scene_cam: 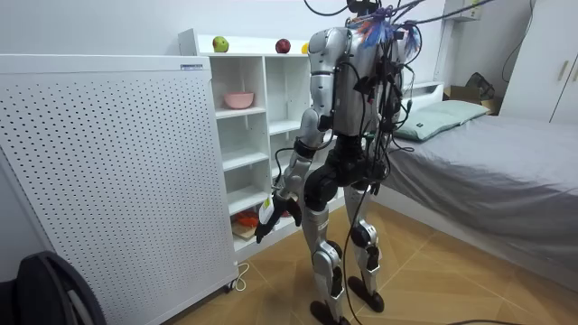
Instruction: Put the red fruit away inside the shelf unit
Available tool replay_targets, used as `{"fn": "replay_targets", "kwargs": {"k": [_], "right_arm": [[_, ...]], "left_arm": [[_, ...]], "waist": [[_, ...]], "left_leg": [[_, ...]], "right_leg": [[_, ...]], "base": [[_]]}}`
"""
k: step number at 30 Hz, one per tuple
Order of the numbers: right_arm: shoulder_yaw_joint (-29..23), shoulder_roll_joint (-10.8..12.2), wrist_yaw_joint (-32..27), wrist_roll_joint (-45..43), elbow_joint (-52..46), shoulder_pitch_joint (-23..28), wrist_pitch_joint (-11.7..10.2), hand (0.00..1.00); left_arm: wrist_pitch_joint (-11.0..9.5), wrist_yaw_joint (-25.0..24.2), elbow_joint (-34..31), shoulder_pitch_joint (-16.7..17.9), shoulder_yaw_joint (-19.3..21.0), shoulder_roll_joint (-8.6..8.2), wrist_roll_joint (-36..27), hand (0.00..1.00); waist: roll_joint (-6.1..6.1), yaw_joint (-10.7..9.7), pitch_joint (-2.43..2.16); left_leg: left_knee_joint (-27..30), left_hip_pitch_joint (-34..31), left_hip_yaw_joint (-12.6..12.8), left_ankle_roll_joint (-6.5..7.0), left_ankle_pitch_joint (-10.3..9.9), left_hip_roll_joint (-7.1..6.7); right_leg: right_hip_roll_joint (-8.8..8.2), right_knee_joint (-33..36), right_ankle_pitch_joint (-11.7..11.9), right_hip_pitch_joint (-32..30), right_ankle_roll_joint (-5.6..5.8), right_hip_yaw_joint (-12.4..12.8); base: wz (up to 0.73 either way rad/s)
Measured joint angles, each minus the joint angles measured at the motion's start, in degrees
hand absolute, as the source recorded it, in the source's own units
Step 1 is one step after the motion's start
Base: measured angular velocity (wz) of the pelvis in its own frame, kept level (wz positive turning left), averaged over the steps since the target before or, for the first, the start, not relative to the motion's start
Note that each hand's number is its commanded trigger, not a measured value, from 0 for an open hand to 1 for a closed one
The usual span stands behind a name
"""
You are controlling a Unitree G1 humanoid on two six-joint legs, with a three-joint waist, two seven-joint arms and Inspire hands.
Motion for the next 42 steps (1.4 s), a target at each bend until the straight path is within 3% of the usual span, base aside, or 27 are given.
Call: {"fn": "replay_targets", "kwargs": {"k": [13, 18, 25, 28, 29, 32, 37, 42], "right_arm": [[-1.14, -0.07, 0.03, 2.78, -0.12, -0.71, -0.7, 0.0], [-6.28, -0.16, -1.04, 3.04, -5.54, -2.39, -0.63, 0.0], [-8.97, -0.55, -6.36, 4.4, -33.21, -2.72, -3.13, 0.0], [-10.64, -0.77, -7.87, 4.07, -43.12, -3.57, -5.46, 0.0], [-10.61, -0.81, -8.99, 3.4, -46.75, -3.61, -5.89, 0.0], [-10.54, -0.82, -11.55, 1.12, -55.7, -3.51, -5.9, 0.0], [-10.83, -1.68, -15.72, -2.13, -61.49, -6.58, -6.52, 0.0], [-10.63, -2.73, -17.63, -3.61, -71.98, -8.82, -7.23, 0.0]], "left_arm": [[-1.84, -0.15, 0.05, 0.05, 0.0, -0.06, -0.23, 0.0], [-2.11, -0.18, 0.04, 0.15, 0.4, 0.02, -0.24, 0.0], [-5.31, -0.22, -0.83, 0.12, 1.48, 0.25, -0.2, 0.0], [-5.57, -0.25, -1.01, 0.3, 2.25, 0.3, -0.17, 0.0], [-5.61, -0.26, -1.0, 0.5, 2.23, 0.46, -0.16, 0.0], [-5.6, -0.88, -1.07, 1.22, 2.25, 0.43, -0.06, 0.0], [-5.58, -2.44, -0.97, 2.12, 2.24, 0.46, -0.12, 0.0], [-5.51, -2.82, -0.98, 2.76, 1.64, 0.44, 0.38, 0.0]], "waist": [[0.7, -0.1, 0.11], [0.27, -0.3, 0.03], [-0.27, 0.21, 0.35], [-0.4, 0.3, 0.25], [-0.32, 0.35, -0.01], [-0.59, 0.41, 0.01], [-0.84, 0.5, -0.03], [0.01, 0.4, 0.02]], "left_leg": [[-0.27, -0.15, -0.06, -0.01, 0.0, -0.03], [0.13, -0.14, -0.1, -0.01, 0.0, -0.18], [0.24, -0.27, 0.02, -0.09, 0.09, -0.12], [0.24, -0.43, -0.01, -0.1, 0.09, -0.09], [0.27, -0.71, -0.06, -0.11, 0.09, -0.1], [0.25, -1.21, -0.04, -0.13, 0.11, -0.09], [0.26, -1.21, -0.03, -0.13, 0.11, -0.02], [0.42, -1.43, -0.06, -0.14, 0.11, -0.08]], "right_leg": [[0.0, -0.01, 0.0, -0.17, 0.0, -1.16], [-0.03, 0.01, 0.0, -0.08, 0.01, -1.92], [-0.03, 0.12, 0.0, -0.94, 0.0, -1.72], [-0.03, 0.02, 0.0, -1.07, 0.0, -1.75], [-0.02, 0.0, 0.0, -1.3, 0.01, -1.99], [0.02, 0.03, 0.0, -1.94, 0.0, -1.68], [0.0, 0.1, 0.01, -2.09, 0.0, -1.68], [0.04, 0.09, 0.01, -1.89, 0.01, -1.82]], "base": [[0.0], [0.0], [-0.01], [0.03], [0.04], [-0.02], [-0.01], [0.0]]}}
